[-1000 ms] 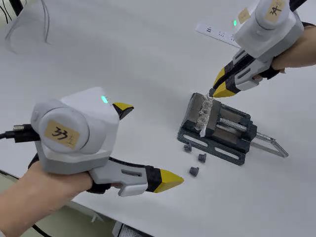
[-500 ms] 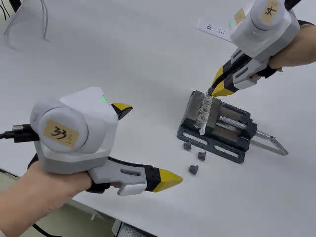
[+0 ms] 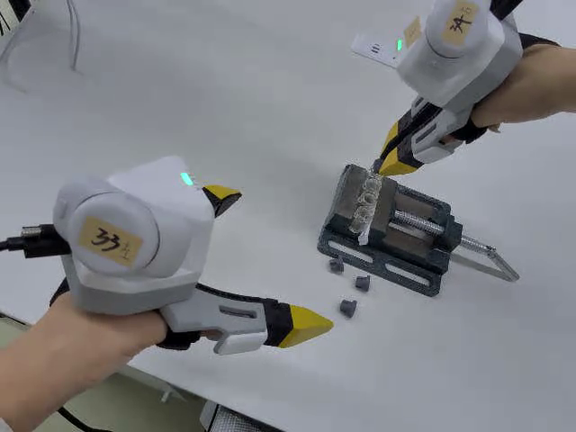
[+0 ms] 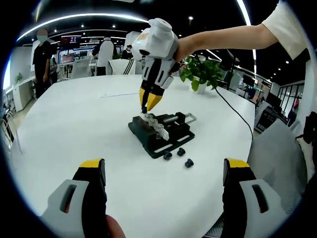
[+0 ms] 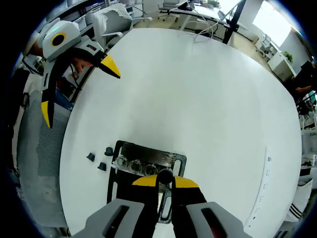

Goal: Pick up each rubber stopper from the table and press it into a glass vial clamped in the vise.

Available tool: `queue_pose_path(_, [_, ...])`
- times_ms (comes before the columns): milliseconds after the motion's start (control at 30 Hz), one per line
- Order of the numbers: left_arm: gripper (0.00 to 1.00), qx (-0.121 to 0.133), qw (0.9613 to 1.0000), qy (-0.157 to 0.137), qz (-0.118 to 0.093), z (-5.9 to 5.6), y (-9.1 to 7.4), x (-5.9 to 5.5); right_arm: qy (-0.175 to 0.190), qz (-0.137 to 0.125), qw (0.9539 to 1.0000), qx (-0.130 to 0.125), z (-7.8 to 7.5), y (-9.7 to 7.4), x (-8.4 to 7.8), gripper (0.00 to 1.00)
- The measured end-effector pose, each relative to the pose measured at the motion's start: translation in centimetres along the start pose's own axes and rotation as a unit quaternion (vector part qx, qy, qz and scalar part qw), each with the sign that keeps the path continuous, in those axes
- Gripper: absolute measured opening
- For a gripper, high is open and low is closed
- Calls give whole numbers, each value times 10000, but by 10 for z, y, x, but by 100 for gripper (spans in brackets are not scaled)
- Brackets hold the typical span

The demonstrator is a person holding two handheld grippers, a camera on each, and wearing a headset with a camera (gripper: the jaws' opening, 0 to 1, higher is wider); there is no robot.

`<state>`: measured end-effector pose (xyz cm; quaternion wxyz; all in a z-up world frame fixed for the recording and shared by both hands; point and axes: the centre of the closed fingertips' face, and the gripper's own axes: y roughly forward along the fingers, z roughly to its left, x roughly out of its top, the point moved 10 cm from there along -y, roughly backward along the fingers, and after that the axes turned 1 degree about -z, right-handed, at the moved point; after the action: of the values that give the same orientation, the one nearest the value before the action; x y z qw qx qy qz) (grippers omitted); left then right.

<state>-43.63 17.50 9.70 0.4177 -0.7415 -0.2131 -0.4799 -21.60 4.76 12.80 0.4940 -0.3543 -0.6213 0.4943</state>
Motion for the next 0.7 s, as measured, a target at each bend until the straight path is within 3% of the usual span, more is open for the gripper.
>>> queue_pose_path(267, [99, -8, 10000, -3, 1, -1, 0, 0, 651, 60, 9978, -125, 1, 1, 1, 3])
queue_pose_path(700, [99, 3, 10000, -9, -2, -2, -1, 0, 491, 41, 9987, -88, 0, 1, 0, 6])
